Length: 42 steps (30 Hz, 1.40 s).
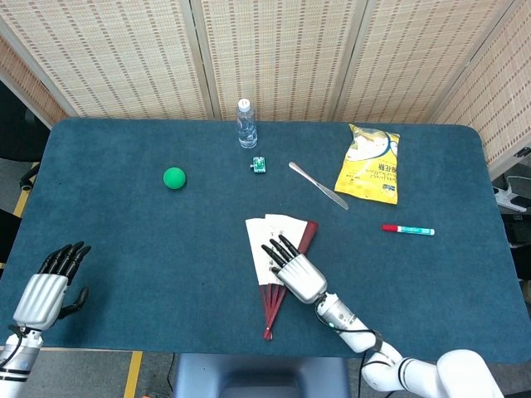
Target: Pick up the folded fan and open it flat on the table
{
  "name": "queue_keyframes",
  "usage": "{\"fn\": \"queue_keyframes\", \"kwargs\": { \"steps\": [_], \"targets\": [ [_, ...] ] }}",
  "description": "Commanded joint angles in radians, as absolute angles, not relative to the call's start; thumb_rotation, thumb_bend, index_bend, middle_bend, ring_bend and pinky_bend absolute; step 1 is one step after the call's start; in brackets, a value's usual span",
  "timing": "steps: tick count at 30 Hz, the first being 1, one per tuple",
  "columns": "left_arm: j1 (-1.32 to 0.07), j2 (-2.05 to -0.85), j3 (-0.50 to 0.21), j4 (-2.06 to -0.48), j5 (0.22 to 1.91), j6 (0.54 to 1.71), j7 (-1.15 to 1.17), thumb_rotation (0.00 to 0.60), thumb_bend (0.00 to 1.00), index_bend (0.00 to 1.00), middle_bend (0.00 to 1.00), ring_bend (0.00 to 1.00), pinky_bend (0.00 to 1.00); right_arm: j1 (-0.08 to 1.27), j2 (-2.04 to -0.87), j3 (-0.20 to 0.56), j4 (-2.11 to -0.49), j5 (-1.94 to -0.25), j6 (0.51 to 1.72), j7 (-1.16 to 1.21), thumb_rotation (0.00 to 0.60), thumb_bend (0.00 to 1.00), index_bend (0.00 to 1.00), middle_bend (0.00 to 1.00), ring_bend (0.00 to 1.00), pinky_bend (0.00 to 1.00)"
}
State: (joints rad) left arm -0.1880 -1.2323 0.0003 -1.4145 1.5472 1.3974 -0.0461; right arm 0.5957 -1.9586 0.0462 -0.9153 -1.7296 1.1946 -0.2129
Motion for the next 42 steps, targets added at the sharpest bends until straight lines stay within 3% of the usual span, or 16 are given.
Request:
{"fn": "queue_keyframes", "kwargs": {
  "steps": [1,9,22,31,42],
  "targets": [
    [-0.192,-1.233,-0.005,-1.416,1.546,1.396,-0.047,0.6,0.45,0.0,0.0,0.0,0.1,0.6,-1.948,0.041,-0.933,-1.732,1.205,-0.201,0.6,0.44,0.72,0.11,0.0,0.0],
    [-0.204,-1.234,-0.01,-1.421,1.547,1.385,-0.042,0.6,0.44,0.0,0.0,0.0,0.1,0.614,-1.881,0.063,-1.075,-1.727,1.241,-0.212,0.6,0.52,0.79,0.14,0.0,0.0],
    [-0.275,-1.227,0.019,-1.41,1.628,1.316,-0.204,0.6,0.44,0.0,0.0,0.0,0.11,0.666,-1.774,0.19,-1.413,-1.614,1.19,-0.239,0.6,0.52,0.82,0.15,0.0,0.0],
    [-0.375,-1.253,0.015,-1.385,1.696,1.27,-0.436,0.6,0.42,0.0,0.07,0.01,0.14,0.718,-1.763,0.251,-1.558,-1.538,1.127,-0.282,0.6,0.52,0.82,0.15,0.0,0.0],
    [-0.464,-1.311,0.018,-1.314,1.753,1.27,-0.732,0.6,0.41,0.0,0.07,0.01,0.14,0.778,-1.753,0.313,-1.651,-1.426,1.041,-0.316,0.6,0.52,0.82,0.15,0.0,0.0]
  ]
}}
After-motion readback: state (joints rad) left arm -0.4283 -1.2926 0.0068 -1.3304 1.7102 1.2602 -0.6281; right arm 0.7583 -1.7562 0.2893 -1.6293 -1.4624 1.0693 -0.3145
